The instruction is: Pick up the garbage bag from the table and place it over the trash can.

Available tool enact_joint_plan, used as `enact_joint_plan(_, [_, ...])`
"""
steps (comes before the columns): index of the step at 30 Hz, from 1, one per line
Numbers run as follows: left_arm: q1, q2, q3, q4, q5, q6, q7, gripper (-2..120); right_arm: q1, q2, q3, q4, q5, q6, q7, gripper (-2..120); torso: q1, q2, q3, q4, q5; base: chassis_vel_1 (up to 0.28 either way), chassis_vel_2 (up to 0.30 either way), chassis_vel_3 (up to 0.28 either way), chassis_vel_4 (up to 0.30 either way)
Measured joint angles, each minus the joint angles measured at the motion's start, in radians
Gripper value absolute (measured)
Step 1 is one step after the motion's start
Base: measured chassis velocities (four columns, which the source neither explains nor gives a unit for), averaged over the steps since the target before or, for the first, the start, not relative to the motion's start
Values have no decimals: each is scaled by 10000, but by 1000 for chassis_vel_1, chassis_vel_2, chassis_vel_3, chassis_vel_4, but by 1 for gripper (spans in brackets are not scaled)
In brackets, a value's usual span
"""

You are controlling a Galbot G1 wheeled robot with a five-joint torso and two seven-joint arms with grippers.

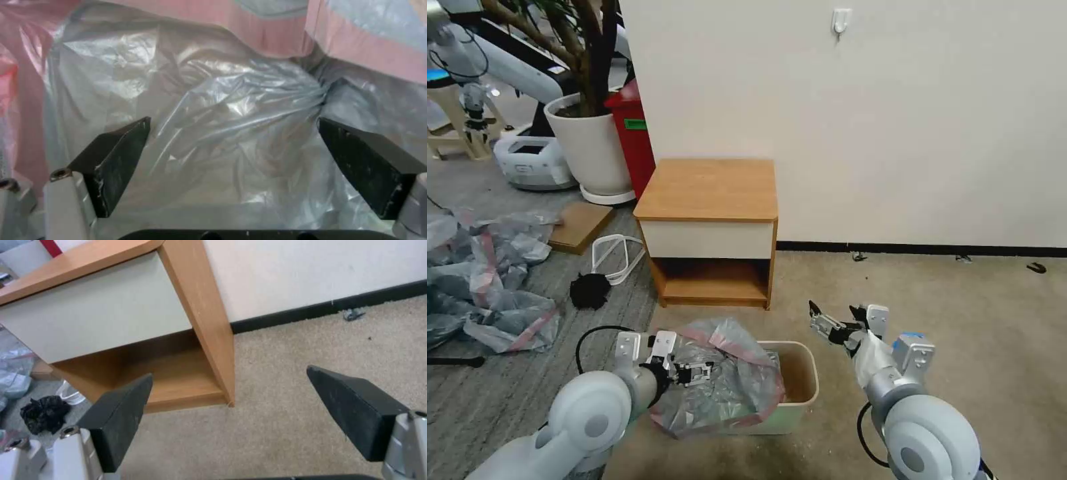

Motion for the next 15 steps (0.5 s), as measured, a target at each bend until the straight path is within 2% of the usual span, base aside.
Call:
enact_joint_plan(9, [-238,-40,354,315,-93,0,-54,92,-9,61,27,0,0,21,2,88,0,0,0,0,0,0,0,0,0])
enact_joint_plan(15, [-483,-76,588,475,-517,-1,-343,91,-2,127,72,-65,-4,51,3,84,0,0,0,0,0,0,0,0,0])
